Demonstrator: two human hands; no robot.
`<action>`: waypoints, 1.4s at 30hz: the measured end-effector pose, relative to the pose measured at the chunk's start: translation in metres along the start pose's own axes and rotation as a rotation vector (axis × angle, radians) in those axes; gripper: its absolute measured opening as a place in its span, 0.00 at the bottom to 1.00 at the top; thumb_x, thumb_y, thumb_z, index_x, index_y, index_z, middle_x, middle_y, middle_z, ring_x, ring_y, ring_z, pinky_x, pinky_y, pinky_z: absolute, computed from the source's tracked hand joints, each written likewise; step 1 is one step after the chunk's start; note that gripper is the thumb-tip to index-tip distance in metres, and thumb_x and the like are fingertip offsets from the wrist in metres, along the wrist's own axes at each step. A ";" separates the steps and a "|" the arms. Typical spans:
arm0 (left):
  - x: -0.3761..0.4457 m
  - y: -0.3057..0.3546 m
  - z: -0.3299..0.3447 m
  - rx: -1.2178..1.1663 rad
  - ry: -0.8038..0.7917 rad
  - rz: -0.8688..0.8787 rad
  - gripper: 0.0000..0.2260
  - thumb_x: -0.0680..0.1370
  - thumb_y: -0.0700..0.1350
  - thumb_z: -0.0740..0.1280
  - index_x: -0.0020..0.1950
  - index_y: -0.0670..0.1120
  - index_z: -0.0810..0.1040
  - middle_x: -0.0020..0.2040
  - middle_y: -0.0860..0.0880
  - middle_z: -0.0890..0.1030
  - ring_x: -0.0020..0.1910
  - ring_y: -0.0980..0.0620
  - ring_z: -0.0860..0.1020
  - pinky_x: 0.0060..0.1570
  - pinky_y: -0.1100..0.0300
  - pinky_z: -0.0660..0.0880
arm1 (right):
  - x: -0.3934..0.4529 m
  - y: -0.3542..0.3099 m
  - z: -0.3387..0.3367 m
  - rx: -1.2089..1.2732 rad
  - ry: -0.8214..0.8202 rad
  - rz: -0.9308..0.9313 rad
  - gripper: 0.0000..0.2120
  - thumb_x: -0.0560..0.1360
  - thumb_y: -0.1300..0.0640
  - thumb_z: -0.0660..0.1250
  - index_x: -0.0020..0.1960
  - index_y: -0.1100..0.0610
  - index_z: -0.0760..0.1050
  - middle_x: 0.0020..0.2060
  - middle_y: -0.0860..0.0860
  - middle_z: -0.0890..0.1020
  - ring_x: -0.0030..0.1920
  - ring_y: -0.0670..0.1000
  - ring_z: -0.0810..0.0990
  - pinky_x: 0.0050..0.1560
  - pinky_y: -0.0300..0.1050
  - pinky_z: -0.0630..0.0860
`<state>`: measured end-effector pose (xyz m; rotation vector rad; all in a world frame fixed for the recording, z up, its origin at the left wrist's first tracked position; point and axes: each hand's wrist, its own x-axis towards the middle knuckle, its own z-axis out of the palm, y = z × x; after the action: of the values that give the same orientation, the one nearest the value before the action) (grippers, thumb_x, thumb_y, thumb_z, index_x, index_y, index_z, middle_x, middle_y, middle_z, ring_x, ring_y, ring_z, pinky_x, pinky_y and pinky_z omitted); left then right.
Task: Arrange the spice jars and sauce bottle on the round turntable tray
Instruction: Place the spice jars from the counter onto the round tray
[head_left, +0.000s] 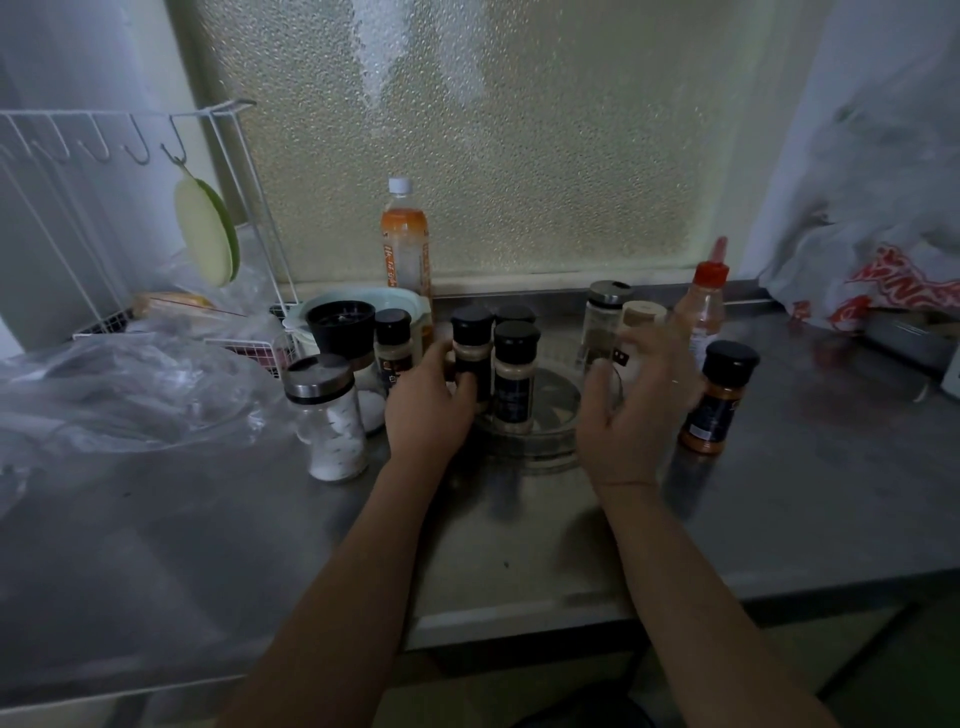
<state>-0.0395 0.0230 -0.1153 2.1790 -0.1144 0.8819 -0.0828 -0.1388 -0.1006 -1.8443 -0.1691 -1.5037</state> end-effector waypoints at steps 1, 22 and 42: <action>-0.002 0.000 -0.001 -0.002 -0.005 0.009 0.14 0.75 0.45 0.63 0.59 0.49 0.75 0.43 0.47 0.83 0.43 0.44 0.80 0.38 0.60 0.65 | 0.003 0.003 -0.004 -0.057 0.086 0.062 0.16 0.73 0.55 0.59 0.55 0.64 0.74 0.54 0.61 0.78 0.56 0.57 0.73 0.61 0.49 0.65; -0.006 0.006 0.002 -0.371 -0.228 -0.009 0.39 0.63 0.56 0.71 0.72 0.51 0.61 0.65 0.53 0.75 0.64 0.55 0.72 0.61 0.59 0.70 | 0.012 0.025 -0.016 -0.249 0.311 0.529 0.26 0.75 0.59 0.64 0.71 0.57 0.62 0.67 0.59 0.70 0.66 0.61 0.68 0.64 0.59 0.68; -0.004 0.006 -0.007 -0.432 -0.246 -0.015 0.28 0.68 0.47 0.68 0.68 0.49 0.67 0.57 0.52 0.77 0.57 0.57 0.75 0.53 0.65 0.72 | 0.002 0.009 0.012 0.124 -0.232 0.137 0.22 0.75 0.51 0.66 0.67 0.52 0.65 0.59 0.46 0.73 0.58 0.44 0.73 0.59 0.40 0.73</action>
<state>-0.0488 0.0228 -0.1112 1.8661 -0.3736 0.5178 -0.0679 -0.1387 -0.1038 -1.8861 -0.2359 -1.1596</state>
